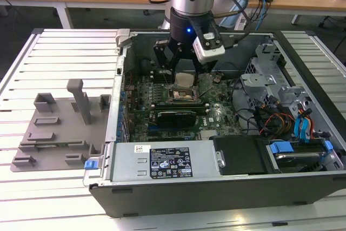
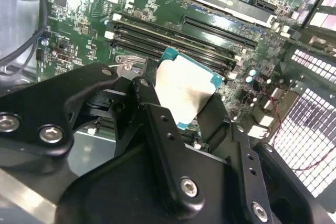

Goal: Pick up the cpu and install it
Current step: 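Place the cpu into insertion slot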

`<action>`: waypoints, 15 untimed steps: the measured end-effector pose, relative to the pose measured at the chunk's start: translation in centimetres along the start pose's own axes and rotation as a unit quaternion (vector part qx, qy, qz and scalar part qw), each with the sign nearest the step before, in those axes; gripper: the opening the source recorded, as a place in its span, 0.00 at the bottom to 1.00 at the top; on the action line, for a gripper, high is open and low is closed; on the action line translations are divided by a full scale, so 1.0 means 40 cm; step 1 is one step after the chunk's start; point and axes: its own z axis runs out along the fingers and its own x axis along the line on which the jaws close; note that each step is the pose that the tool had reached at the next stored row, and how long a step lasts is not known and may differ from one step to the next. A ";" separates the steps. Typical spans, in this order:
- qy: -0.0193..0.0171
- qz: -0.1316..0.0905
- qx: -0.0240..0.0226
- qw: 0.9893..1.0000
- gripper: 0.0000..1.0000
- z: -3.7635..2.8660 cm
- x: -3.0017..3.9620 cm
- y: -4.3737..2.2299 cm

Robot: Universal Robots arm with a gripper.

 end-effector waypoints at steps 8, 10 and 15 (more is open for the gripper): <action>0.001 0.037 0.001 0.999 0.55 0.000 0.000 0.000; 0.002 0.044 0.002 0.999 0.55 0.000 0.000 0.000; 0.002 0.058 0.002 0.998 0.55 0.001 0.000 0.000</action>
